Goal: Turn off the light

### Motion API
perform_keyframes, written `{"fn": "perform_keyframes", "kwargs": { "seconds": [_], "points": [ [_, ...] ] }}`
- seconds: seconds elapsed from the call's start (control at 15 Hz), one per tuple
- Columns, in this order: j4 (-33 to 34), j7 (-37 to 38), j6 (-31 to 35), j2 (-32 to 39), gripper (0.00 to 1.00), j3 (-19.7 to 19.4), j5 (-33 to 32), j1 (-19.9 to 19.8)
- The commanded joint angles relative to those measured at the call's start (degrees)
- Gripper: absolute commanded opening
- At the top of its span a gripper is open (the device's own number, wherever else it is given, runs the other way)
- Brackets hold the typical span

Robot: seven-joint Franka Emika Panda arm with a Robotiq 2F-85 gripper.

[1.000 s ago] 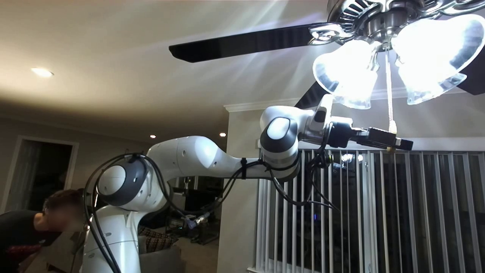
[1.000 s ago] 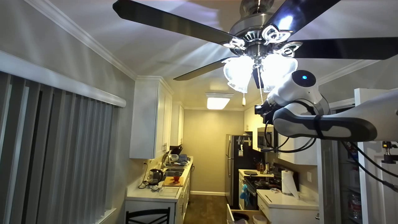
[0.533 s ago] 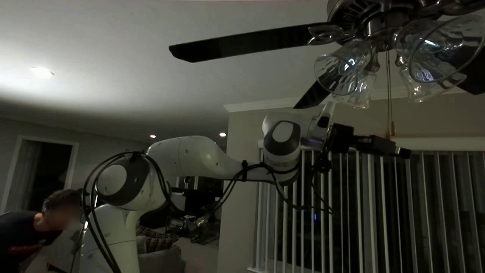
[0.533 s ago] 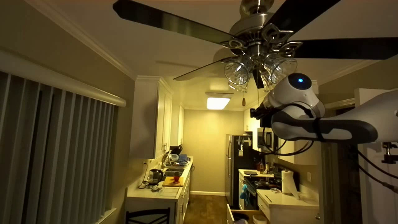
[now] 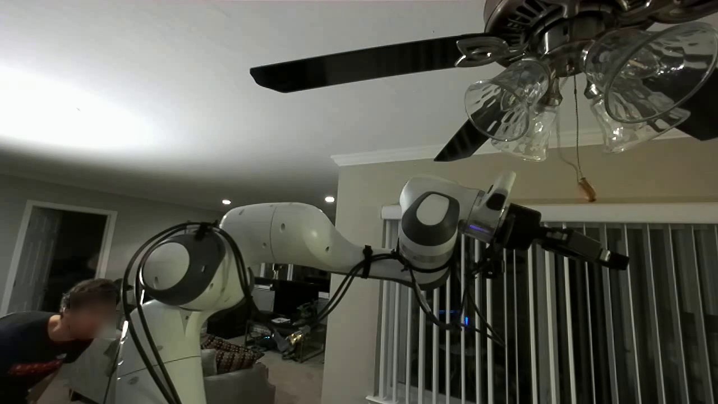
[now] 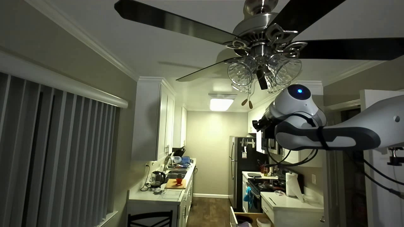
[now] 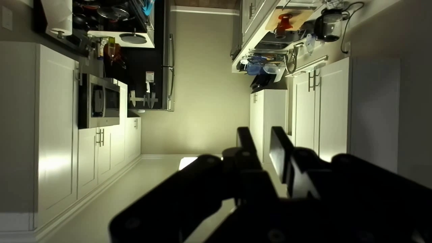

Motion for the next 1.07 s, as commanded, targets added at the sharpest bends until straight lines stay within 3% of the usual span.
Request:
{"fn": "perform_keyframes", "kwargs": {
  "seconds": [0.0,0.4,0.47,0.67,1.0],
  "points": [
    [-0.21,1.95,-0.78,0.53,0.51,-3.08,-2.68,4.78],
    [-2.22,1.48,-3.01,0.78,0.91,-7.45,-5.69,11.14],
    [-1.52,1.7,-2.51,1.22,0.71,-8.24,-6.07,12.15],
    [-2.0,1.63,-2.72,1.29,0.9,-9.27,-6.63,13.49],
    [-2.0,1.63,-2.74,1.29,0.91,-9.31,-6.64,13.52]
  ]
}}
